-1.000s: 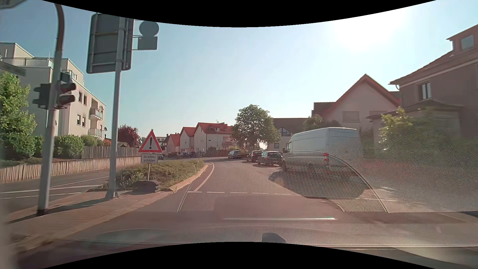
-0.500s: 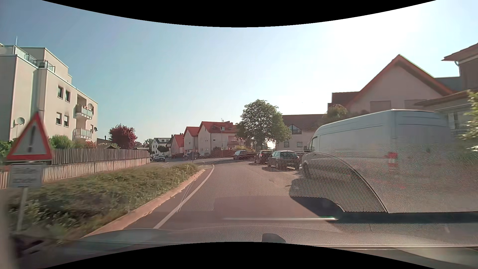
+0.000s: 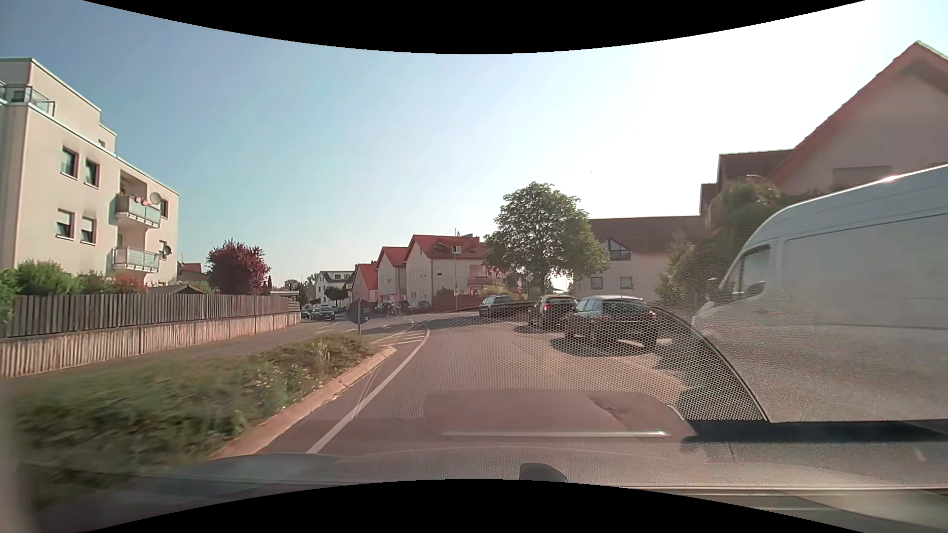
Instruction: Follow the waypoints while adhering to traffic rules and regulations
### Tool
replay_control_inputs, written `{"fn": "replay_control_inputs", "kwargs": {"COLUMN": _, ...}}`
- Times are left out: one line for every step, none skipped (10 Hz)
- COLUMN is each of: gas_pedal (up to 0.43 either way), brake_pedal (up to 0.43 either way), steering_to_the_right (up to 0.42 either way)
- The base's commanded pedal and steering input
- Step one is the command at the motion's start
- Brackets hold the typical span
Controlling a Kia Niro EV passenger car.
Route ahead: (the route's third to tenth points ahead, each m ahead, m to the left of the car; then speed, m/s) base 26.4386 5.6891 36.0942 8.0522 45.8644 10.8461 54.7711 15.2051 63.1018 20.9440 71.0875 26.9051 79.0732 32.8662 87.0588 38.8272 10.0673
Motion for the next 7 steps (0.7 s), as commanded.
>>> {"fn": "replay_control_inputs", "kwargs": {"gas_pedal": 0.28, "brake_pedal": 0.0, "steering_to_the_right": -0.051}}
{"fn": "replay_control_inputs", "kwargs": {"gas_pedal": 0.28, "brake_pedal": 0.0, "steering_to_the_right": -0.051}}
{"fn": "replay_control_inputs", "kwargs": {"gas_pedal": 0.28, "brake_pedal": 0.0, "steering_to_the_right": -0.051}}
{"fn": "replay_control_inputs", "kwargs": {"gas_pedal": 0.28, "brake_pedal": 0.0, "steering_to_the_right": -0.05}}
{"fn": "replay_control_inputs", "kwargs": {"gas_pedal": 0.28, "brake_pedal": 0.0, "steering_to_the_right": -0.049}}
{"fn": "replay_control_inputs", "kwargs": {"gas_pedal": 0.28, "brake_pedal": 0.0, "steering_to_the_right": -0.046}}
{"fn": "replay_control_inputs", "kwargs": {"gas_pedal": 0.28, "brake_pedal": 0.0, "steering_to_the_right": -0.043}}
